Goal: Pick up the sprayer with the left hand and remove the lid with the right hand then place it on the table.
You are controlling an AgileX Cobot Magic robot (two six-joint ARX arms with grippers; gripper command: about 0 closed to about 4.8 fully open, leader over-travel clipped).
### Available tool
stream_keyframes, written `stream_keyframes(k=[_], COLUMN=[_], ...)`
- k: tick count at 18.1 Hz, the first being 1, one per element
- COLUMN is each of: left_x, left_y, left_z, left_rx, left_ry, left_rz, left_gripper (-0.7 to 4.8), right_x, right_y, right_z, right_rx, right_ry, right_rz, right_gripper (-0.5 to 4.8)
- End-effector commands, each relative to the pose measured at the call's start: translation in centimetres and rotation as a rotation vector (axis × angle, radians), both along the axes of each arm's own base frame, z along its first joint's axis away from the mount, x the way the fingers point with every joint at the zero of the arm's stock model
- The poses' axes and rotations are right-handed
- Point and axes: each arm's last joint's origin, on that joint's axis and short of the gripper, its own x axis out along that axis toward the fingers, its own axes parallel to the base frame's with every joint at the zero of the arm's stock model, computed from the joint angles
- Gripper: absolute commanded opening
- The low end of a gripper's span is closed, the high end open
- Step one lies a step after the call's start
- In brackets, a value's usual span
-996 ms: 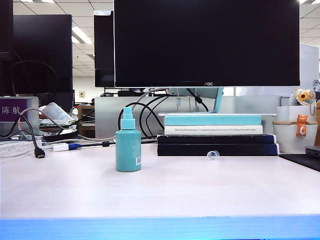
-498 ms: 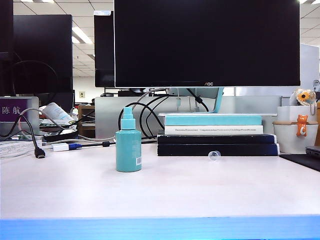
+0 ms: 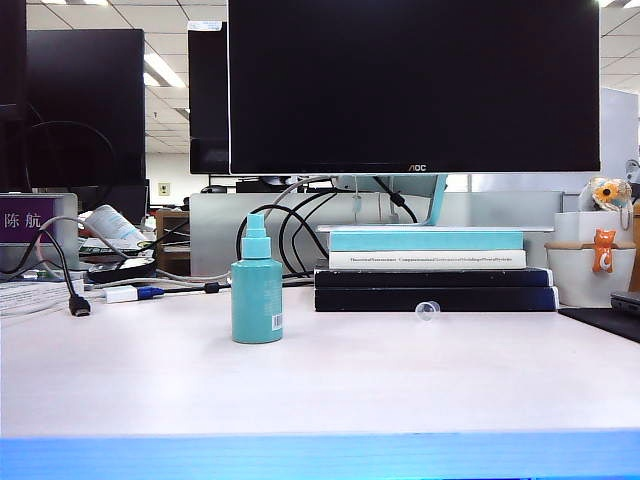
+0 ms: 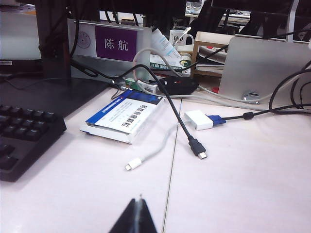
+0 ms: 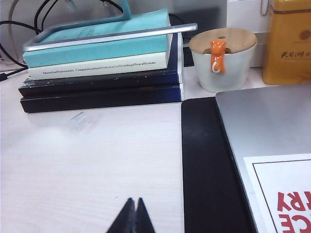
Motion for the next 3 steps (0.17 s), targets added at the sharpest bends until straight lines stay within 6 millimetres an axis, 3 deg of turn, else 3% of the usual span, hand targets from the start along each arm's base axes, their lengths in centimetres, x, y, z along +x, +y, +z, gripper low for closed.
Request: stream_keyframes(k=[1, 3], left_x=[-0.02, -0.02], left_y=[-0.02, -0.02], left_z=[0.09, 0.07], left_rx=[0.001, 0.001], left_ry=[-0.008, -0.005], left_rz=[-0.005, -0.005], left_gripper=[-0.05, -0.05], right_x=[0.04, 0.04], right_y=[0.01, 0.01], right_z=[0.0, 0.0], right_rx=[0.004, 0.004], right_ry=[-0.013, -0.013], right_rz=[0.0, 0.0], right_gripper=[-0.06, -0.06])
